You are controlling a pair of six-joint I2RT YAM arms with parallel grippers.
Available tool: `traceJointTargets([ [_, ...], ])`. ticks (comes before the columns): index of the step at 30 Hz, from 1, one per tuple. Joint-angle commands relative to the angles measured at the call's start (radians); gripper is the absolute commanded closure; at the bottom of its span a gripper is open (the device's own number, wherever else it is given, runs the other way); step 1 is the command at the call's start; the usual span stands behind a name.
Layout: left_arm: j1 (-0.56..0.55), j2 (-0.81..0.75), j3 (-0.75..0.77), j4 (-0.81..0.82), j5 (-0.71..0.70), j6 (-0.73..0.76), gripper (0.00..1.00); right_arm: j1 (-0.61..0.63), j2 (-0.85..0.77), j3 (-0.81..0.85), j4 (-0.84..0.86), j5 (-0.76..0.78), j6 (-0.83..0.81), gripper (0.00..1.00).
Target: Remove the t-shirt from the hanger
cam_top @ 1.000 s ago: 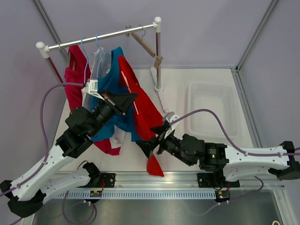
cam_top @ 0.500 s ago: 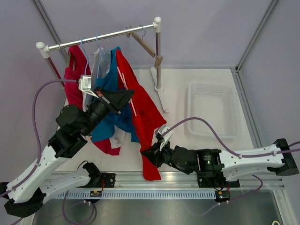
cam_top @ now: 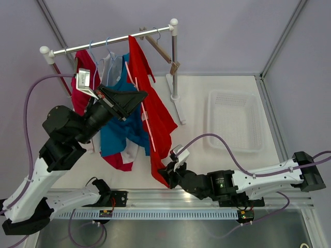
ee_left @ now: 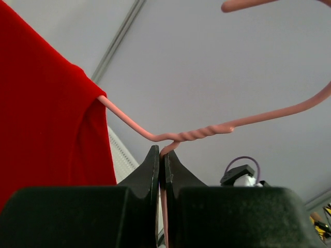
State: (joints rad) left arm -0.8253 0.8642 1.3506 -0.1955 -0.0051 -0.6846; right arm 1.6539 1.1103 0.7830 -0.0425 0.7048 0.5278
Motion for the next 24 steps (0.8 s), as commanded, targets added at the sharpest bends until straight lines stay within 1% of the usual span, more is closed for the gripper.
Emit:
traceJointTargets([
  [1,0.002,-0.001,0.154,0.176,0.066,-0.016,1.00,0.010,0.023,-0.093,0.027,0.074,0.063,1.00],
  [3,0.000,0.010,0.183,0.172,0.088,-0.032,1.00,-0.008,0.045,-0.094,0.091,0.070,0.040,1.00],
  [5,0.002,0.024,0.202,0.173,0.134,-0.065,1.00,-0.058,0.106,-0.058,0.086,0.030,0.015,1.00],
  [7,0.002,0.027,0.225,0.176,0.190,-0.092,1.00,-0.080,0.161,0.007,0.070,0.036,-0.032,1.00],
  [9,0.002,0.016,0.222,0.177,0.221,-0.122,1.00,-0.117,0.169,0.045,0.067,0.053,-0.066,1.00],
  [12,0.002,-0.040,0.177,0.176,0.270,-0.154,1.00,-0.134,0.117,0.085,0.099,0.091,-0.144,1.00],
  [13,0.002,-0.059,0.132,0.176,0.280,-0.159,1.00,-0.134,0.064,0.088,0.113,0.093,-0.185,0.99],
  [14,0.002,-0.098,0.107,0.173,0.281,-0.167,1.00,-0.132,0.037,0.087,0.136,0.081,-0.199,0.95],
  [15,0.002,-0.115,0.082,0.168,0.284,-0.171,1.00,-0.134,0.005,0.078,0.145,0.065,-0.216,0.88],
  [16,0.002,-0.132,0.043,0.162,0.298,-0.179,1.00,-0.134,-0.047,0.073,0.154,0.050,-0.245,0.59],
  [17,0.002,-0.145,0.026,0.162,0.307,-0.193,1.00,-0.132,-0.067,0.073,0.161,0.029,-0.258,0.40],
  [18,0.000,-0.163,0.010,0.162,0.318,-0.202,1.00,-0.132,-0.082,0.082,0.153,0.021,-0.271,0.25],
  [19,0.000,-0.168,-0.014,0.162,0.342,-0.220,1.00,-0.134,-0.101,0.093,0.139,0.010,-0.294,0.07],
  [20,0.002,-0.169,-0.022,0.162,0.361,-0.227,1.00,-0.134,-0.104,0.102,0.130,0.001,-0.313,0.02],
  [21,0.002,-0.169,-0.028,0.162,0.378,-0.233,1.00,-0.132,-0.106,0.128,0.116,0.005,-0.333,0.00],
  [24,0.002,-0.165,-0.041,0.160,0.438,-0.222,1.00,-0.138,-0.101,0.182,0.118,-0.028,-0.419,0.01],
])
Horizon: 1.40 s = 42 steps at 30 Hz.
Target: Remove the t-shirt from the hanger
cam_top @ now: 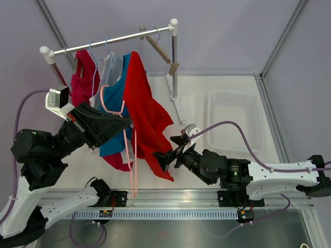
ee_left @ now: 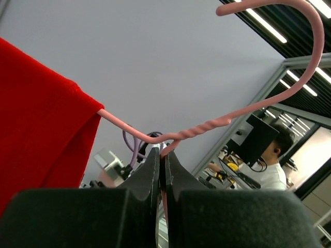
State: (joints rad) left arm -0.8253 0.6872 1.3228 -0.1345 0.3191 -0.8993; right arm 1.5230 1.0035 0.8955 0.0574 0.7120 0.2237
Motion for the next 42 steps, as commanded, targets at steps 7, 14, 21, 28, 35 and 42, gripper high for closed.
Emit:
traceJointTargets([
  [7,0.002,0.008,-0.034,0.088,0.221,-0.006,1.00,-0.236,0.063,0.154,0.059,-0.370,-0.125,0.01],
  [14,0.002,-0.014,-0.069,0.082,0.301,-0.050,1.00,-0.267,0.179,0.267,0.131,-0.349,-0.188,0.05],
  [21,0.002,-0.089,-0.086,-0.193,0.293,0.082,1.00,-0.268,0.100,0.220,0.209,-0.132,-0.213,1.00],
  [28,0.002,-0.222,-0.238,-0.324,0.256,0.192,1.00,-0.271,-0.025,0.259,0.184,0.105,-0.351,1.00],
  [35,0.002,-0.296,-0.370,-0.350,0.296,0.224,1.00,-0.319,-0.014,0.486,0.182,0.234,-0.595,1.00],
  [42,0.000,-0.311,-0.447,-0.349,0.232,0.255,1.00,-0.538,0.015,0.667,0.040,0.159,-0.575,1.00],
])
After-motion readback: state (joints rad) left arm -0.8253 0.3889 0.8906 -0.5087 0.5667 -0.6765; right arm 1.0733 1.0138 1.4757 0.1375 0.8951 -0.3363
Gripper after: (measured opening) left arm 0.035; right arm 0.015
